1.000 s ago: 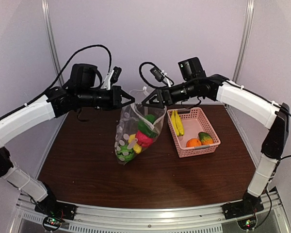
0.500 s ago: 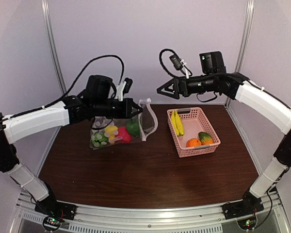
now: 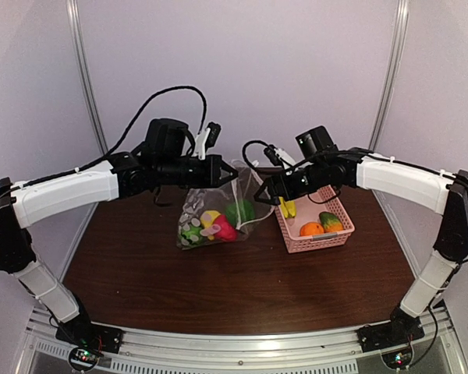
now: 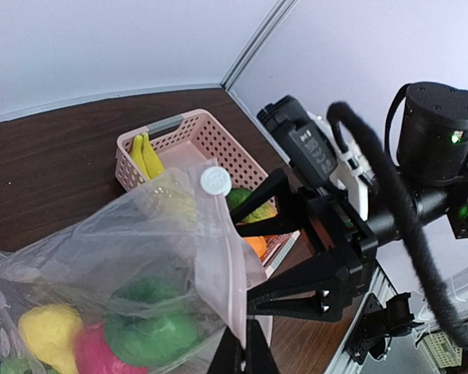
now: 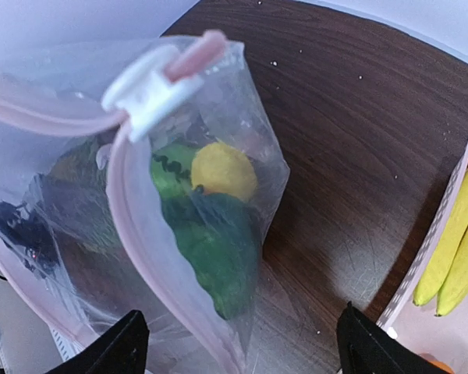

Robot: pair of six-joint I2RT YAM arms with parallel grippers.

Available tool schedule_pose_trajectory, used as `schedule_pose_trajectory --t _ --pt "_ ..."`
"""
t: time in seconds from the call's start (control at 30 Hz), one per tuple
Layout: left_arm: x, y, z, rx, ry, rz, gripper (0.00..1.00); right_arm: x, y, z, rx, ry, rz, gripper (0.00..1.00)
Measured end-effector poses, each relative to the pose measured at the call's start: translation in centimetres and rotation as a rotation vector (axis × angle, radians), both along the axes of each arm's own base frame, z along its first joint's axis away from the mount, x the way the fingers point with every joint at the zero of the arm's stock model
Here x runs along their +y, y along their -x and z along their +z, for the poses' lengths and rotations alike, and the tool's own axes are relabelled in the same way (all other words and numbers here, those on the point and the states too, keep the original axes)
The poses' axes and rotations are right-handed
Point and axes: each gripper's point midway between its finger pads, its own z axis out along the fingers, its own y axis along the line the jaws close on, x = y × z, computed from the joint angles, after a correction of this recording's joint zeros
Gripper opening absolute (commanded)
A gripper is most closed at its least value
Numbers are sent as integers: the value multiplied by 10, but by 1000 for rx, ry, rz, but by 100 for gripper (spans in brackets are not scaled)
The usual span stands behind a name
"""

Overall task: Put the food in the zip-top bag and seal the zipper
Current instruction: Adjust the zipper food storage bag.

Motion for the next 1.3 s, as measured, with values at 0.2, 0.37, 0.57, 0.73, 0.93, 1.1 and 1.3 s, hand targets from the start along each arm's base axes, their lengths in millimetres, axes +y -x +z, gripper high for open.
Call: schedule_pose_trajectory --t 0.2,0.37,0.57,0.73,0.93,1.1,1.3 --pt "0 0 2 1 8 2 0 -10 10 -13 22 20 -13 42" --pt "0 0 2 1 8 3 0 -7 3 -6 6 19 -23 0" --pt "10 -10 8 -40 -69 43 0 15 -10 71 -72 -70 37 0" --pt "30 -32 18 -53 -87 85 0 18 0 141 -239 -169 97 0" --pt "46 -24 34 -98 -65 140 0 30 -11 116 -189 -142 135 0" --pt "61 -11 69 -149 5 166 0 29 -15 98 -154 -104 137 9" --pt "56 -17 57 -116 -27 167 0 26 -12 113 -215 -104 162 58"
